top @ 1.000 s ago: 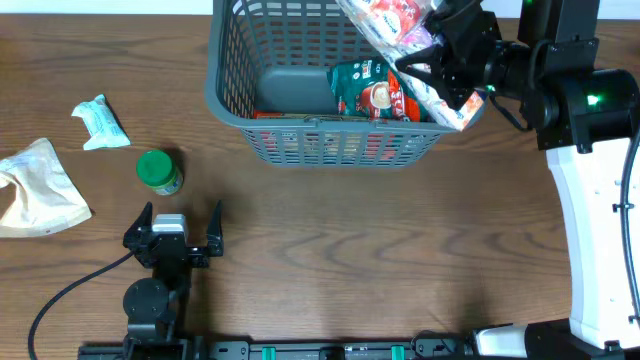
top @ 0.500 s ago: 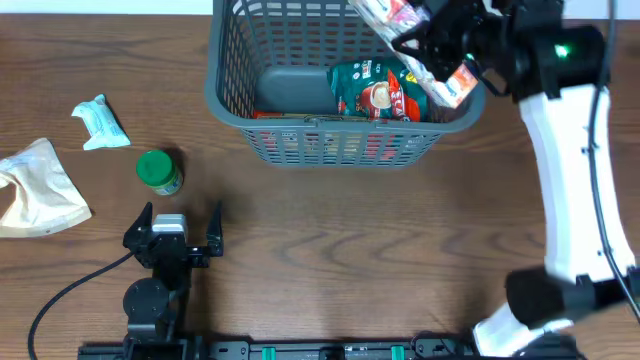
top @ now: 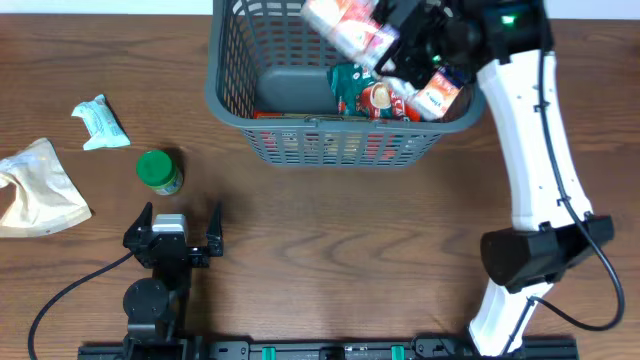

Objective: Pack container
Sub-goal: 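Lower the tissue pack into the basket and open the right gripper, then retract the right gripper to the right edge, then move the left gripper over the green-lidded jar, then lower the left gripper around the jar and close on it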

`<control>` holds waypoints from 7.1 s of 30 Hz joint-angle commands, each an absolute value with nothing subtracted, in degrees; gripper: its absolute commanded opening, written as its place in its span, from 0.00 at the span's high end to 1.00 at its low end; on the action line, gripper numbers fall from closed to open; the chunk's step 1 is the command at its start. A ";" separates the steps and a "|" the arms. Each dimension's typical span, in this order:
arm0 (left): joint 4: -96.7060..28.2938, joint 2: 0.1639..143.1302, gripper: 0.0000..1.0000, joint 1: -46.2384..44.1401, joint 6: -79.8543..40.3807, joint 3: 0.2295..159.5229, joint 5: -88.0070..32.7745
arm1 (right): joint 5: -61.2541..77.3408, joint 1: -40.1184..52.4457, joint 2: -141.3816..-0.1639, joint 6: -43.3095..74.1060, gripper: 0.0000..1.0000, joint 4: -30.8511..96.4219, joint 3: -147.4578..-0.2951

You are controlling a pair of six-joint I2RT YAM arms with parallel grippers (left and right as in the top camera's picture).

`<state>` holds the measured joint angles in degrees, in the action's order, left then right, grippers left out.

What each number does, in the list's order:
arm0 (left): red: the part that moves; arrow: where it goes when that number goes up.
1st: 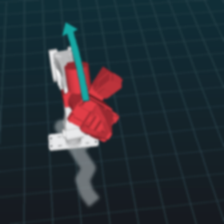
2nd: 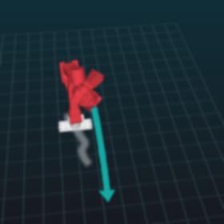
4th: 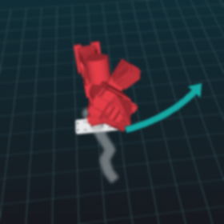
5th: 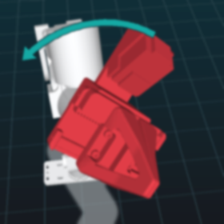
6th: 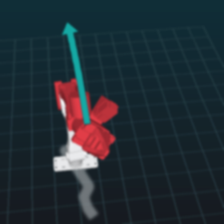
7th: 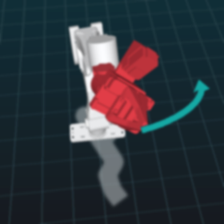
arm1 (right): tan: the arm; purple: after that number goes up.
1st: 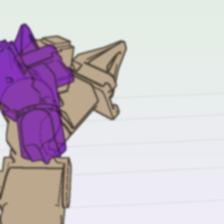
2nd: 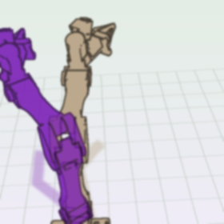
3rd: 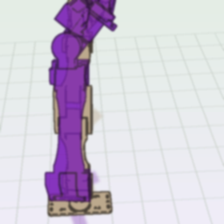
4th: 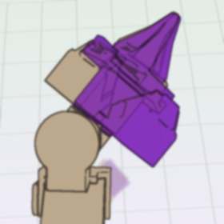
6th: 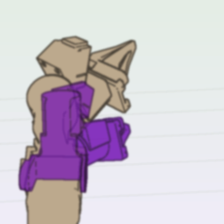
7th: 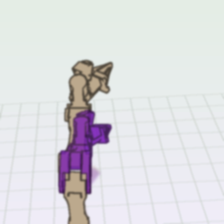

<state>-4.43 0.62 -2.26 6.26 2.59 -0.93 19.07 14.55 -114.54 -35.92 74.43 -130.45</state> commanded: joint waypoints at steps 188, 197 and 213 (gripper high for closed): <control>-79.24 93.32 0.01 15.20 5.39 105.89 -14.17 | -33.58 -17.21 -97.56 24.82 0.01 97.19 -155.79; -75.33 100.09 0.01 15.16 5.32 102.54 -14.15 | -33.58 -17.21 -97.56 24.82 0.01 97.17 -155.79; -59.40 103.20 0.01 15.16 2.92 87.26 -9.32 | -33.58 -17.21 -97.56 24.82 0.01 97.17 -155.79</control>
<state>-60.47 103.31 14.96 3.99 89.95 -11.53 -32.99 -16.91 -97.47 23.94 97.06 -155.85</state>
